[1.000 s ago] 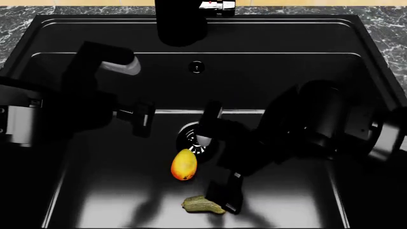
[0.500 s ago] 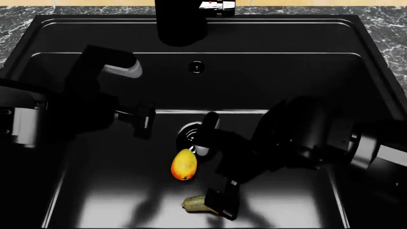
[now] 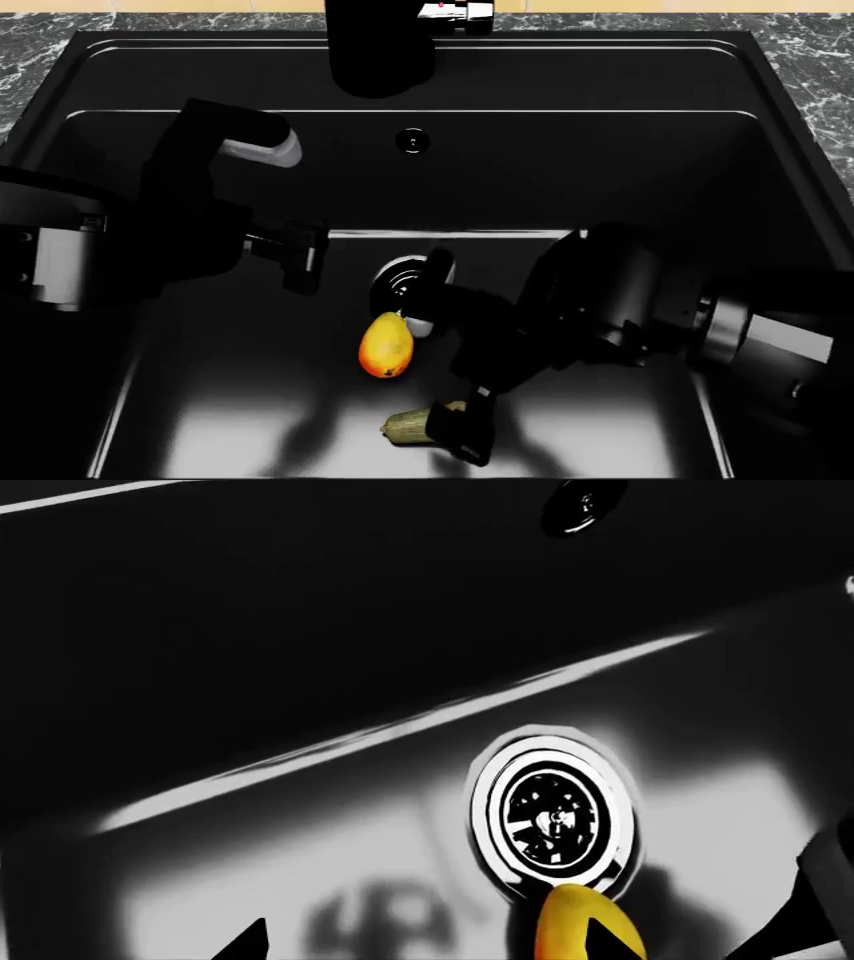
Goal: Pick up the fruits and vegetables and place them in the sink. Turn on the sink faucet to wash them. Then turn the sink off and put them in the tray.
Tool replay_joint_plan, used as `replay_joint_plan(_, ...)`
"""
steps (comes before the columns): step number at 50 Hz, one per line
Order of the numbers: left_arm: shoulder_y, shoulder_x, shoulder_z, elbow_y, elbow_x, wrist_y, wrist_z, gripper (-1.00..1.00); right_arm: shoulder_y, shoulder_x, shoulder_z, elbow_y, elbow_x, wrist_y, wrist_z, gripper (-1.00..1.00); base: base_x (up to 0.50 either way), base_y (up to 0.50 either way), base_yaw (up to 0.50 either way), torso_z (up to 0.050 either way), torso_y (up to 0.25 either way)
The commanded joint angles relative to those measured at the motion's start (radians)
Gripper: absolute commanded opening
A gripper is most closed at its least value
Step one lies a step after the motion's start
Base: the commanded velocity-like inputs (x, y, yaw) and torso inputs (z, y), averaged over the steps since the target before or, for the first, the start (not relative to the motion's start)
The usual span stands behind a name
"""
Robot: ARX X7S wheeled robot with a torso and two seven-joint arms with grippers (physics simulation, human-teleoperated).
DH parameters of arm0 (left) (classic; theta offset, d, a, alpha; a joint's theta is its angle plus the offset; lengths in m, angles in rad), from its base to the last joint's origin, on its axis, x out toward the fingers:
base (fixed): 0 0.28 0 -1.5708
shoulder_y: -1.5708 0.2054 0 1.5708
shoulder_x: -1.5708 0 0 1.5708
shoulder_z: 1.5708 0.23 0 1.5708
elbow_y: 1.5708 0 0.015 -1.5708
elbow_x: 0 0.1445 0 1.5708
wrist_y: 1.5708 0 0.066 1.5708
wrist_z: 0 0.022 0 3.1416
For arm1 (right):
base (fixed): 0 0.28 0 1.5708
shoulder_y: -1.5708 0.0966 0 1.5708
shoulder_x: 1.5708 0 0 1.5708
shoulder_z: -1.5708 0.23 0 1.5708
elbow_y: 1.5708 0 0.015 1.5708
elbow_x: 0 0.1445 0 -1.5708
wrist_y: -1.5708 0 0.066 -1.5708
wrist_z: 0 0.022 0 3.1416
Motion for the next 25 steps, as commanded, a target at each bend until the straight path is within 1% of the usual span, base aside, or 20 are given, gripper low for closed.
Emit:
replay_joint_plan(1, 0.003, 0.001, 0.002, -0.004, 0.004, -0.001, 0.005, 1.0, -0.03, -0.03, -0.02, 0.051, -0.029, -0.017, -0.006, 1.0, 0.0, 0.0, 0.0, 0.0, 0.0)
replay_joint_plan(9, 0.005, 0.001, 0.001, 0.0, 0.004, 0.001, 0.004, 1.0, -0.046, -0.043, -0.026, 0.065, -0.035, -0.015, 0.012, 1.0, 0.0, 0.0, 0.0, 0.0, 0.0)
replay_joint_plan(25, 0.009, -0.002, 0.0, 0.002, 0.005, 0.003, 0.007, 1.0, -0.077, -0.07, -0.049, 0.104, -0.061, -0.032, -0.002, 1.0, 0.0, 0.0, 0.0, 0.0, 0.0)
